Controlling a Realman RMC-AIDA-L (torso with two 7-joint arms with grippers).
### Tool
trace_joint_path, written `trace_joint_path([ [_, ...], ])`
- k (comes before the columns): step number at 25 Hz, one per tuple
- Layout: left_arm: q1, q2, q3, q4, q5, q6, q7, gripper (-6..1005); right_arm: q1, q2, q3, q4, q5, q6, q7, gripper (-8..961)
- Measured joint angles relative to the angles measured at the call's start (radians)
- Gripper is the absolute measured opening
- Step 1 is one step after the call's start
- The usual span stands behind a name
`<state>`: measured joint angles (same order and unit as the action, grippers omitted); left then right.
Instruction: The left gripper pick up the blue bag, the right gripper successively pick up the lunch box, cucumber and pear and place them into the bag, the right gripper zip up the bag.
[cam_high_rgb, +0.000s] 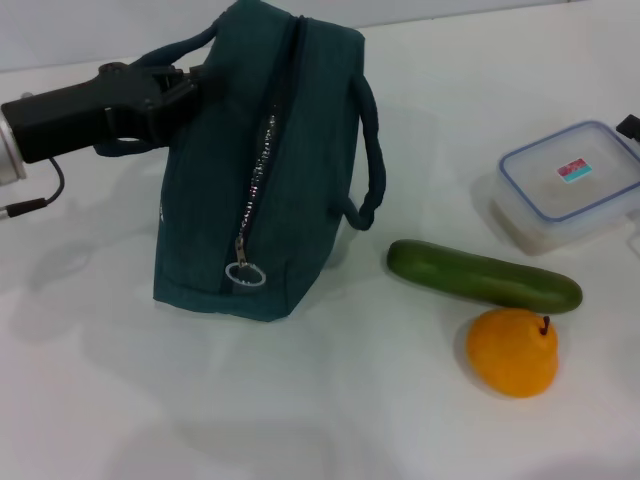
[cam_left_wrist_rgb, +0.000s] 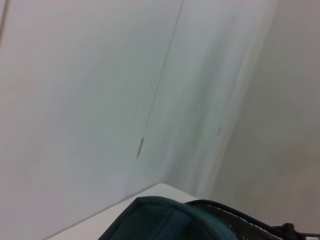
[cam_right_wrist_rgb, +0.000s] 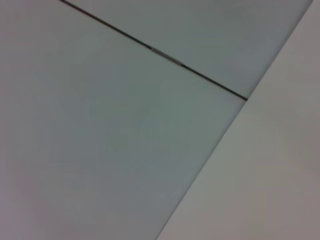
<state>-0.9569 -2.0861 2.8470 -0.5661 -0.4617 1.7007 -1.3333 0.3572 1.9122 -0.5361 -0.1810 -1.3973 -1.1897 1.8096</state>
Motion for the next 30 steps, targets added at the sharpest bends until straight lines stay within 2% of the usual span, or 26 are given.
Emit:
trace_joint_path([
  [6, 0.01, 0.0, 0.0, 0.0, -0.005, 0.017, 0.008, 55, 0.018, -0.003, -0.051, -0.001, 0.0, 0.022, 0.03, 369],
  [18, 0.033, 0.0, 0.0, 0.0, -0.014, 0.017, 0.023, 55, 0.023, 0.009, -0.057, -0.011, 0.003, 0.016, 0.026, 358],
  [24, 0.045, 0.0, 0.0, 0.0, -0.014, 0.017, 0.023, 55, 0.019, 0.023, -0.051, -0.013, 0.01, 0.006, 0.02, 254],
  [30, 0.049, 0.001, 0.0, 0.0, -0.014, 0.027, 0.023, 55, 0.014, 0.032, -0.048, -0.013, 0.012, -0.023, -0.008, 205],
])
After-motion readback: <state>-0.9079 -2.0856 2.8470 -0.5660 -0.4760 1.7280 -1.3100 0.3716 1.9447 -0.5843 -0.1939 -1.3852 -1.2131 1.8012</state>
